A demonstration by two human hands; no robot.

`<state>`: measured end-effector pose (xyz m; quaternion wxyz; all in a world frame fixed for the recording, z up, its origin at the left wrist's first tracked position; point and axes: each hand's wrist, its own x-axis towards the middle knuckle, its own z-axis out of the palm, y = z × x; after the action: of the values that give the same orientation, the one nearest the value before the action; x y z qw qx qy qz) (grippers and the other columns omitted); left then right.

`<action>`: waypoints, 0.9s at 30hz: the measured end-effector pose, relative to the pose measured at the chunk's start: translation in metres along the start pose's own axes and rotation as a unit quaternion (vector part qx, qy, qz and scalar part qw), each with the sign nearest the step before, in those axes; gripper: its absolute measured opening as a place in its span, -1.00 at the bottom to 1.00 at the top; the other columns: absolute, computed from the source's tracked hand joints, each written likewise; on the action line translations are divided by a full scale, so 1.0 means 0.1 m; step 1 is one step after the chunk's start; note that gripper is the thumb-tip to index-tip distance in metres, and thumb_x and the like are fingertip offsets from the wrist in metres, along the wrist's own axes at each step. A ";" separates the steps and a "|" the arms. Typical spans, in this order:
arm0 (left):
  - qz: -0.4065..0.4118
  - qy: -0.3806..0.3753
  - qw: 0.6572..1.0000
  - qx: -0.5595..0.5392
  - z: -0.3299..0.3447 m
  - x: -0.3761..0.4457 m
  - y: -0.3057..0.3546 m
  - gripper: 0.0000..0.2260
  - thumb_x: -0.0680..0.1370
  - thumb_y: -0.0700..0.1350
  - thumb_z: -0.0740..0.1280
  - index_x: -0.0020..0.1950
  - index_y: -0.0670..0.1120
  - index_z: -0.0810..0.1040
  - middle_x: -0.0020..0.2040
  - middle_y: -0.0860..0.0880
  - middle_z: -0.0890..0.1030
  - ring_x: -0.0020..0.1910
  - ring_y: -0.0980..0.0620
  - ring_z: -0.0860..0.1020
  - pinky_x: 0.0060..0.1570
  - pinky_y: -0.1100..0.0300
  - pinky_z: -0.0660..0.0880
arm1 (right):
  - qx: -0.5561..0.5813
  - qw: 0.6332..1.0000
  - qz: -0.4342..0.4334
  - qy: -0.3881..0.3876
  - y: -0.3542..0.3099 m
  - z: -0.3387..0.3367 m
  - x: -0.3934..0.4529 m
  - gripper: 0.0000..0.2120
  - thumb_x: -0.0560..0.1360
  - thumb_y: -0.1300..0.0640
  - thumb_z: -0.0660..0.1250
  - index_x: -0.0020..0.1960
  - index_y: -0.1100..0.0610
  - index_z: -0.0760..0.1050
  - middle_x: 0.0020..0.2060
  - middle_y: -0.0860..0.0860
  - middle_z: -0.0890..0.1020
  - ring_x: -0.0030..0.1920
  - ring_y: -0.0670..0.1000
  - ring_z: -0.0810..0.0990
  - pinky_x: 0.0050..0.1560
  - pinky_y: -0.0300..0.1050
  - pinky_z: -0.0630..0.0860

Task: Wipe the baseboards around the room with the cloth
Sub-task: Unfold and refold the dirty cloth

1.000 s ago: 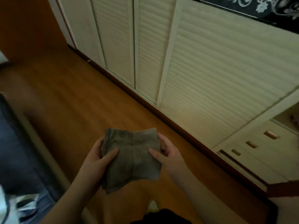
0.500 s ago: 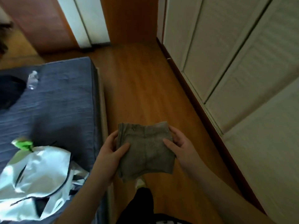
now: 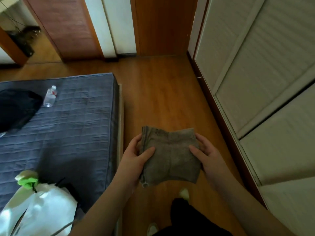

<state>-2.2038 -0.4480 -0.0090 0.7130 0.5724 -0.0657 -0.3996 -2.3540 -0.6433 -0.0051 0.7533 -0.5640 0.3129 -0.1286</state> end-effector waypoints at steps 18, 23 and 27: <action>0.016 0.090 0.996 0.019 0.47 2.75 1.13 -0.38 0.20 0.15 0.65 0.20 0.32 0.53 0.13 0.08 0.67 0.09 -0.05 0.68 -0.01 -0.01 0.65 | 0.017 0.994 0.027 -0.101 -1.21 -0.23 3.21 -0.48 0.38 0.01 0.46 0.33 -0.14 0.48 0.09 -0.08 0.70 0.10 -0.02 0.68 -0.07 -0.14 0.64; 0.039 0.137 0.990 0.003 0.06 3.43 1.48 -0.42 0.27 0.05 0.60 0.24 0.28 0.52 0.07 0.11 0.68 0.09 -0.03 0.68 0.00 -0.01 0.65 | -0.010 0.992 0.025 -0.126 -1.36 0.31 4.12 -0.56 0.44 0.05 0.43 0.30 -0.13 0.49 0.06 -0.12 0.70 0.08 -0.04 0.69 -0.07 -0.16 0.64; 0.060 0.171 0.983 -0.026 -0.34 4.04 1.85 -0.49 0.40 -0.10 0.53 0.31 0.16 0.51 0.11 0.00 0.69 0.10 -0.10 0.67 0.10 -0.17 0.61 | -0.025 0.990 0.027 -0.134 -1.52 0.81 4.89 -0.65 0.55 0.09 0.40 0.30 -0.16 0.50 0.06 -0.14 0.70 0.08 -0.06 0.68 -0.07 -0.16 0.64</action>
<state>-1.8218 -0.6775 -0.0062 0.7513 0.6082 0.0332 -0.2542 -1.9023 -0.8984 -0.0097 0.7774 -0.5859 0.2276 -0.0241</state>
